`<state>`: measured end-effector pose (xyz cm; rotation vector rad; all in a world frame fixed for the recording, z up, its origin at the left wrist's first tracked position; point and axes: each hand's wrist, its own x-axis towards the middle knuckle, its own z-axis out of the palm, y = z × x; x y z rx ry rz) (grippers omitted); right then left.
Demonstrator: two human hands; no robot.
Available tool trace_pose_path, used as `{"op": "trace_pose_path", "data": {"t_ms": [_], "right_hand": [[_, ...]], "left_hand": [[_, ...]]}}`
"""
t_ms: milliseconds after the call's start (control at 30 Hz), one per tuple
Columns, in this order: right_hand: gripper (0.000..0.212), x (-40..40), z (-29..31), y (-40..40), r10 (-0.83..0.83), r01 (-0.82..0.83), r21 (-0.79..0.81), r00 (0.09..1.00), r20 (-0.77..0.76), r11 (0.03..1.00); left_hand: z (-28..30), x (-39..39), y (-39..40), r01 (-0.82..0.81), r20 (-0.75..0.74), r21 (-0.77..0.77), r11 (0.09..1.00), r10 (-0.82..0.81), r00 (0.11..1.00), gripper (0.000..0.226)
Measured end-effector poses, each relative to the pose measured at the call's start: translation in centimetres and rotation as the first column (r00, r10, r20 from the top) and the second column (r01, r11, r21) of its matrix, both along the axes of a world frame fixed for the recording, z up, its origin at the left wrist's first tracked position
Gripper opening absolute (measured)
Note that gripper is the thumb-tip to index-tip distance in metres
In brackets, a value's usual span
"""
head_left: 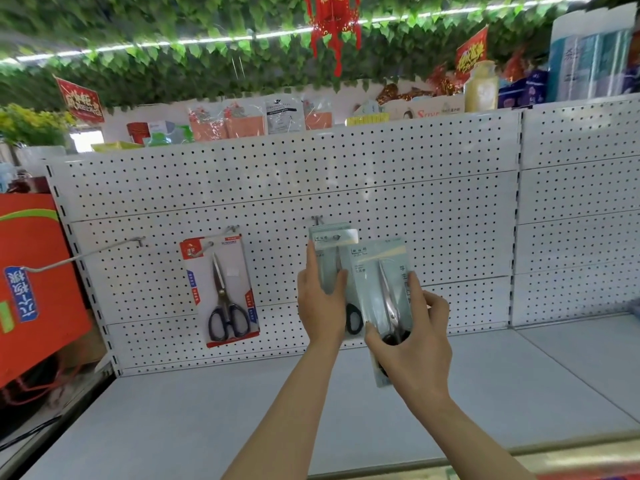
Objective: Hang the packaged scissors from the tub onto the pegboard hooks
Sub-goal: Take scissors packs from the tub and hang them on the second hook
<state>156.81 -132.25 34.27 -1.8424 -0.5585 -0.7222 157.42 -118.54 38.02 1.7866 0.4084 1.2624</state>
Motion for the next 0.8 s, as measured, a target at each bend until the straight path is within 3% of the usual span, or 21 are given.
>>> {"op": "trace_pose_path", "data": {"t_ms": [100, 200, 300, 433, 800], "right_hand": [[0.103, 0.1, 0.4, 1.5, 0.02, -0.02, -0.011, 1.0, 0.009, 1.0], [0.102, 0.2, 0.9, 3.4, 0.059, -0.059, -0.003, 0.998, 0.006, 0.998], [0.101, 0.5, 1.3, 5.4, 0.068, -0.068, 0.003, 0.998, -0.003, 0.998], [0.102, 1.4, 1.5, 7.0, 0.047, -0.046, 0.02, 0.998, -0.045, 0.999], [0.098, 4.4, 0.5, 10.7, 0.049, -0.048, 0.015, 0.997, -0.068, 0.999]], "left_hand": [[0.4, -0.7, 1.2, -0.111, 0.046, 0.055, 0.992, 0.108, 0.993, 0.054], [2.6, -1.9, 1.6, -0.065, 0.107, 0.192, 0.979, 0.045, 0.993, 0.048], [4.3, -2.3, 1.8, 0.042, -0.021, 0.397, 0.917, -0.037, 0.999, 0.052], [4.8, -1.3, 2.8, 0.055, -0.208, 0.483, 0.874, 0.053, 0.977, 0.066], [4.7, 2.1, 6.1, 0.029, -0.318, 0.622, 0.783, 0.218, 0.923, 0.069]]}}
